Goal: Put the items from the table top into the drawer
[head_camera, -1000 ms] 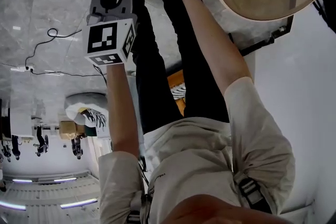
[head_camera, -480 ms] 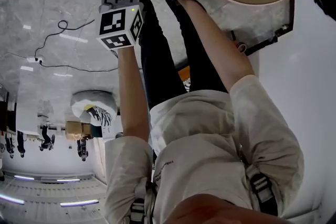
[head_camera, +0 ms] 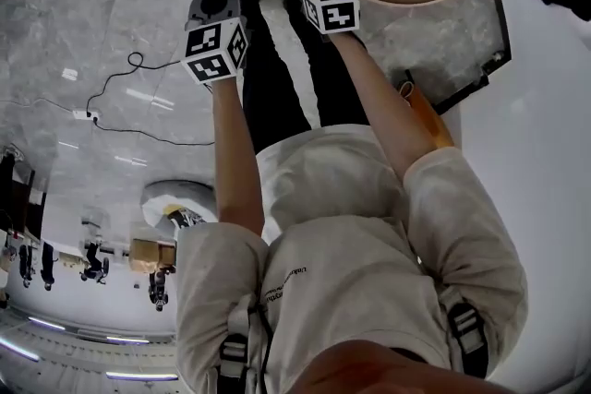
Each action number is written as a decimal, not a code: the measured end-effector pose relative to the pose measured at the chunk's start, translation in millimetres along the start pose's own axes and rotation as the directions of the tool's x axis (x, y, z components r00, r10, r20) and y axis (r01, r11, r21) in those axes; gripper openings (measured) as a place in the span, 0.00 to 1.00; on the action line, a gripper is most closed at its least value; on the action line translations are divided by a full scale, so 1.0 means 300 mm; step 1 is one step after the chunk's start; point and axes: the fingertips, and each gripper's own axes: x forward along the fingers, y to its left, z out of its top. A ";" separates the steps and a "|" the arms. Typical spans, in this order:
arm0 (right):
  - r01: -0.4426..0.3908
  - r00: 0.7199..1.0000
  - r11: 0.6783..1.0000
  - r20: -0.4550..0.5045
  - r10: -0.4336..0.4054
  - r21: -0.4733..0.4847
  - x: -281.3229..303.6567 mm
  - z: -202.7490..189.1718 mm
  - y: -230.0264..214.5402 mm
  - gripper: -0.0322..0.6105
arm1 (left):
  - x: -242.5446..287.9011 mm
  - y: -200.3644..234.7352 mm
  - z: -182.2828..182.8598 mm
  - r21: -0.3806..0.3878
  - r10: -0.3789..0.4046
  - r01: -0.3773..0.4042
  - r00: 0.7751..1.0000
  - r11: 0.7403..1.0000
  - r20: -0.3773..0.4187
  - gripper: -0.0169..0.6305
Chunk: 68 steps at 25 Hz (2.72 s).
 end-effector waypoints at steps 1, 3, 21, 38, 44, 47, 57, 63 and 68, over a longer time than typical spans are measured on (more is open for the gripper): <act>0.005 1.000 1.000 -0.001 -0.005 -0.005 -0.051 0.013 -0.008 0.50 | -0.031 -0.015 0.011 -0.002 0.007 -0.007 1.000 1.000 -0.004 0.06; 0.017 1.000 1.000 0.008 -0.017 -0.012 -0.144 0.048 -0.015 0.50 | -0.089 -0.037 0.037 -0.003 0.015 -0.015 1.000 1.000 -0.004 0.06; -0.033 0.998 0.999 0.049 0.032 0.008 -0.311 0.101 -0.085 0.10 | -0.159 -0.193 0.134 0.023 -0.024 0.023 1.000 0.999 0.018 0.06; 0.073 0.987 0.992 0.134 -0.086 0.103 -0.239 0.339 -0.551 0.11 | 0.160 -0.328 0.330 0.070 -0.106 0.103 0.994 0.992 0.035 0.06; 0.091 0.987 0.983 0.116 -0.110 0.159 -0.131 0.371 -0.697 0.11 | 0.339 -0.376 0.334 0.118 -0.146 0.146 0.989 0.982 -0.011 0.06; 0.100 0.989 0.984 0.097 -0.115 0.146 -0.107 0.384 -0.742 0.18 | 0.390 -0.396 0.339 0.133 -0.154 0.156 0.988 0.979 -0.032 0.06; 0.059 0.996 0.972 0.053 -0.073 0.226 0.054 0.442 -0.832 0.36 | 0.507 -0.370 0.416 0.167 -0.146 0.150 0.989 0.974 -0.036 0.06; 0.118 0.992 0.977 0.021 -0.123 0.178 0.132 0.456 -0.879 0.16 | 0.586 -0.321 0.402 0.170 -0.162 0.165 0.986 0.972 -0.031 0.06; 0.135 0.990 0.975 0.021 -0.141 0.175 0.140 0.444 -0.846 0.11 | 0.570 -0.285 0.370 0.183 -0.188 0.190 0.982 0.965 -0.031 0.06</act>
